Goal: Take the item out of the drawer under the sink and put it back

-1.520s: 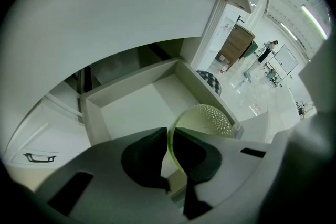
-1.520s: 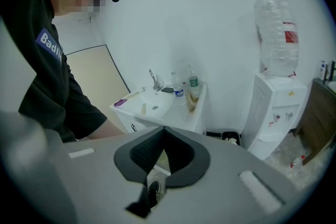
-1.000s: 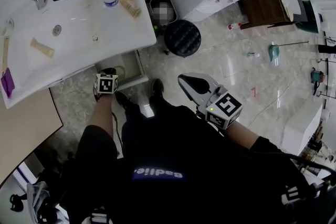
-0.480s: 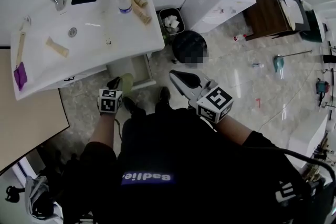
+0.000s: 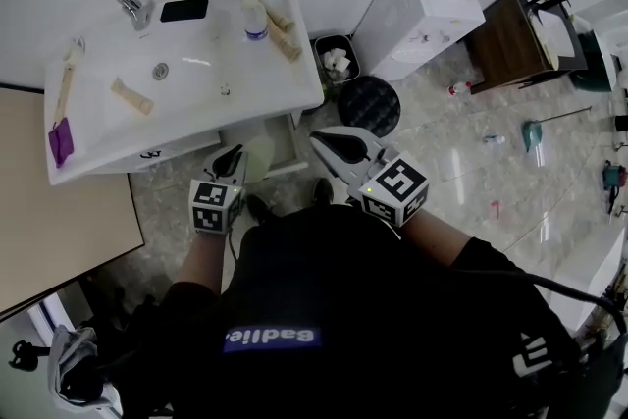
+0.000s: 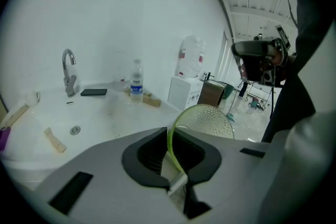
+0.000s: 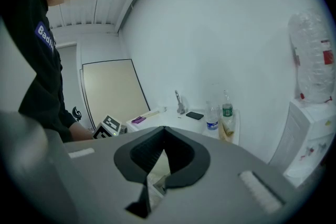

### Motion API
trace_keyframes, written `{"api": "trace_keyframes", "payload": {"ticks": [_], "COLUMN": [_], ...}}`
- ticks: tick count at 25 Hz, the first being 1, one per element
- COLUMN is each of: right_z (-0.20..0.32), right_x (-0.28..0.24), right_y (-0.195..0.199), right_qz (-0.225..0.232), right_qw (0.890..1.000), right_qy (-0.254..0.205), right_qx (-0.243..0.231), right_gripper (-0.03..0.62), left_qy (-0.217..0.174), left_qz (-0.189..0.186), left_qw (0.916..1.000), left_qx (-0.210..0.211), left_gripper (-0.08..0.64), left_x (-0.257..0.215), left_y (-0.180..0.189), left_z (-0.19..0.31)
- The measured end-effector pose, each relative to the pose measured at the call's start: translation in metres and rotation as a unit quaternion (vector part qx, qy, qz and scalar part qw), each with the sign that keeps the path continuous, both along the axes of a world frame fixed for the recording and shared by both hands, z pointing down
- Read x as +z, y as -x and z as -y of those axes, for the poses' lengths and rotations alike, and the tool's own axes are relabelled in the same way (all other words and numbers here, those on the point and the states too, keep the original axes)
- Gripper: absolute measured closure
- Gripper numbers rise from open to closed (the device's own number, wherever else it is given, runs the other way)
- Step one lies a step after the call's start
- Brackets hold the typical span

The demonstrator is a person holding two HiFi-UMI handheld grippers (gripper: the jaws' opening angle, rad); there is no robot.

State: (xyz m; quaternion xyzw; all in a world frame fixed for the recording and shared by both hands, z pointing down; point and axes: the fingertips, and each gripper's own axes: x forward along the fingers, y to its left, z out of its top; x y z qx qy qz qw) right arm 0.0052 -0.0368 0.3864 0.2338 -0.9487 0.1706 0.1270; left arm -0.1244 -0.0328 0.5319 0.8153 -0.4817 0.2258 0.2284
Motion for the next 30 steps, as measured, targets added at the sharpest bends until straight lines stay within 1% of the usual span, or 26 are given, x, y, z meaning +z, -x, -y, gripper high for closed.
{"api": "trace_keyframes", "payload": {"ticks": [5,9,14,18,21,26,30], "right_z": [0.005,0.005,0.002,0.001,0.001,0.002,-0.001], "right_x": [-0.001,-0.004,-0.010,-0.014,-0.016,-0.020,-0.017], "right_y": [0.008,0.019,0.032,0.039,0.044,0.048,0.051], "right_qz": [0.001,0.009,0.023,0.032,0.035,0.038,0.035], "right_qw": [1.000,1.000,0.999,0.998,0.998,0.998,0.997], "right_qy": [0.000,-0.004,-0.012,-0.017,-0.020,-0.026,-0.023], "right_qx": [-0.006,-0.018,-0.037,-0.046,-0.050,-0.050,-0.058], "right_gripper": [0.591,0.591,0.591,0.591,0.591,0.591,0.591], "left_qy": [-0.045,-0.075,-0.114,-0.144,-0.157,-0.171,-0.187], "left_qz": [-0.023,-0.048,-0.089,-0.111,-0.114,-0.122,-0.127], "left_qw": [0.9986,0.9960,0.9893,0.9832,0.9809,0.9771,0.9738], "left_qx": [0.014,0.003,-0.019,-0.021,-0.015,-0.034,-0.018], "left_gripper": [0.534,0.534,0.534,0.534,0.534,0.534,0.534], "left_x": [-0.054,-0.098,-0.142,-0.170,-0.187,-0.198,-0.200], "left_y": [-0.008,-0.002,0.005,0.005,0.004,0.012,0.010], "left_z": [-0.006,-0.014,-0.027,-0.035,-0.038,-0.037,-0.039]}}
